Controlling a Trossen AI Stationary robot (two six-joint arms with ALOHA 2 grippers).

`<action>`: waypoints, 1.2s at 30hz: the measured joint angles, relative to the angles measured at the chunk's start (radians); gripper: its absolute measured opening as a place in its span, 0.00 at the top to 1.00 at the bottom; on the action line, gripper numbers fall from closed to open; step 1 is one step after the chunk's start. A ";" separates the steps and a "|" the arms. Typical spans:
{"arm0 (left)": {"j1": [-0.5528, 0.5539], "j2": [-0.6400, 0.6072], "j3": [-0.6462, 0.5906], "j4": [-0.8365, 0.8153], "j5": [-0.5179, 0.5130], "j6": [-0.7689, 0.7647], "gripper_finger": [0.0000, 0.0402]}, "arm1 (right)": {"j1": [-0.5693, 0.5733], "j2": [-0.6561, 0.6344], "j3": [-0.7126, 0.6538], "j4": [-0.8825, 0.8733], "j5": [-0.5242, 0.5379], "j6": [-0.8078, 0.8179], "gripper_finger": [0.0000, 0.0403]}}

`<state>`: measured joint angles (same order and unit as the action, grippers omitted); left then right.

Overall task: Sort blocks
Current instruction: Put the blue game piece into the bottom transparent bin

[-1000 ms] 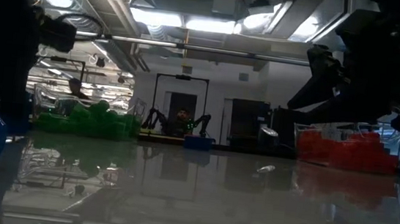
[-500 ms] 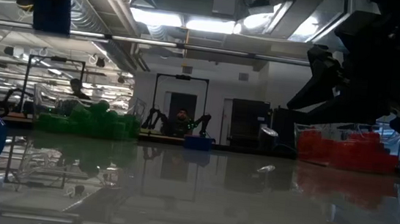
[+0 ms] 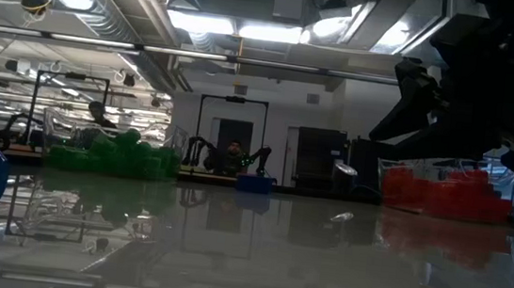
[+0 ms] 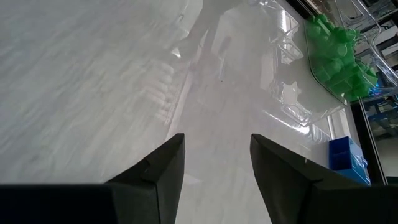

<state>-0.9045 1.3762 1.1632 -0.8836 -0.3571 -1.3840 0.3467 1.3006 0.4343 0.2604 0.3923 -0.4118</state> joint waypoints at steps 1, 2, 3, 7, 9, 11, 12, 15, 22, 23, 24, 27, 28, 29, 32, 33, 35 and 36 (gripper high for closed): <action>-0.015 0.008 -0.002 0.003 0.000 -0.008 0.68 | 0.000 0.000 0.000 0.000 0.000 0.000 0.54; -0.027 0.016 -0.005 0.006 -0.001 -0.023 0.68 | 0.000 0.000 0.000 0.000 0.001 0.000 0.54; -0.038 0.024 -0.010 0.005 -0.001 -0.040 0.68 | 0.000 0.000 0.000 0.000 0.004 0.000 0.54; -0.060 0.047 -0.029 0.005 -0.001 -0.077 0.67 | 0.000 0.000 0.000 0.000 0.009 0.000 0.54; -0.060 0.054 -0.047 0.005 -0.001 -0.103 0.65 | 0.000 0.000 0.000 0.000 0.010 0.000 0.54; -0.060 0.056 -0.068 0.009 -0.001 -0.139 0.63 | 0.000 0.000 0.000 0.000 0.010 0.000 0.54; -0.060 0.055 -0.075 0.010 -0.001 -0.158 0.62 | 0.000 0.000 0.000 0.000 0.010 0.000 0.54; -0.060 0.055 -0.092 0.012 -0.002 -0.206 0.59 | 0.000 0.000 0.000 0.000 0.011 0.000 0.54; -0.058 0.055 -0.098 0.010 -0.002 -0.227 0.53 | 0.000 0.000 0.000 -0.001 0.011 -0.001 0.54; -0.057 0.055 -0.098 0.009 -0.002 -0.227 0.53 | 0.000 0.000 0.000 -0.001 0.011 -0.001 0.54; -0.056 0.054 -0.098 0.008 -0.002 -0.223 0.52 | 0.000 0.000 0.000 -0.001 0.011 -0.001 0.54; -0.043 0.044 -0.098 -0.003 0.004 -0.194 0.51 | 0.000 0.000 0.000 -0.001 0.011 -0.004 0.54; -0.037 0.039 -0.098 -0.010 0.007 -0.175 0.51 | 0.000 0.000 0.000 0.000 0.011 -0.005 0.54; -0.028 0.032 -0.098 -0.021 0.012 -0.156 0.51 | 0.000 0.000 0.000 0.000 0.014 -0.006 0.54; 0.003 0.012 -0.098 -0.088 0.017 -0.130 0.51 | 0.000 0.000 0.000 0.000 0.019 -0.008 0.54; 0.012 0.006 -0.098 -0.124 0.018 -0.124 0.51 | 0.000 0.000 0.000 0.000 0.019 -0.011 0.54; 0.027 0.001 -0.098 -0.219 0.035 -0.100 0.51 | 0.000 0.000 0.000 0.000 0.020 -0.012 0.54; 0.031 0.001 -0.098 -0.270 0.050 -0.087 0.51 | 0.000 0.000 0.000 0.001 0.020 -0.013 0.54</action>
<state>-0.8731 1.3771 1.0655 -1.1536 -0.3075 -1.4709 0.3466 1.3006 0.4339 0.2611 0.4122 -0.4244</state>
